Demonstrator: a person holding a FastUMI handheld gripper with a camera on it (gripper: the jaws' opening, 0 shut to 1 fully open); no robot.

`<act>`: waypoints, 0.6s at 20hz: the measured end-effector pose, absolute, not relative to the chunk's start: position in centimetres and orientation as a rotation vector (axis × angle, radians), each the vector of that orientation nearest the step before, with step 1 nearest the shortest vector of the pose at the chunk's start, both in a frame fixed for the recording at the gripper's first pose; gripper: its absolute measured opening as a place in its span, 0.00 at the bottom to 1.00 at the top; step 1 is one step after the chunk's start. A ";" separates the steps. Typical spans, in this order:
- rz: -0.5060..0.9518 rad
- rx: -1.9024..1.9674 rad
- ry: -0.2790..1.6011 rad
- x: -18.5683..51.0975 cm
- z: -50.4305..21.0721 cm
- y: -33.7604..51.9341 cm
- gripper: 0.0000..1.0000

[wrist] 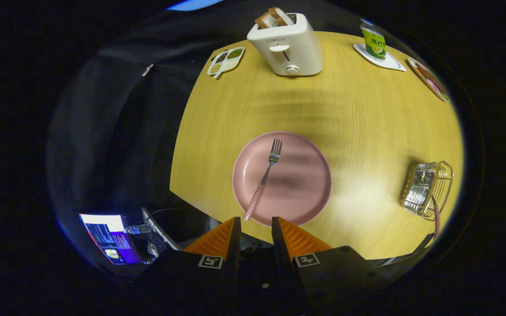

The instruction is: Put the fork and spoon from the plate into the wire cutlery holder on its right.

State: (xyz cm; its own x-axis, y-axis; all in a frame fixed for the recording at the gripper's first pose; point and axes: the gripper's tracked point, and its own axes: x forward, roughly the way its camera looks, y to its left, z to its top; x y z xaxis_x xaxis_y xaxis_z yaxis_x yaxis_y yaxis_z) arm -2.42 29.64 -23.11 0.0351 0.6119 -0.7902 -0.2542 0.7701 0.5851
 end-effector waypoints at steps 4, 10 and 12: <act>0.660 0.283 1.434 -3.6 -27.0 33.4 0.44; 0.571 0.252 1.468 -3.2 -31.2 35.1 0.44; 0.541 0.251 1.479 -3.1 -32.1 35.4 0.44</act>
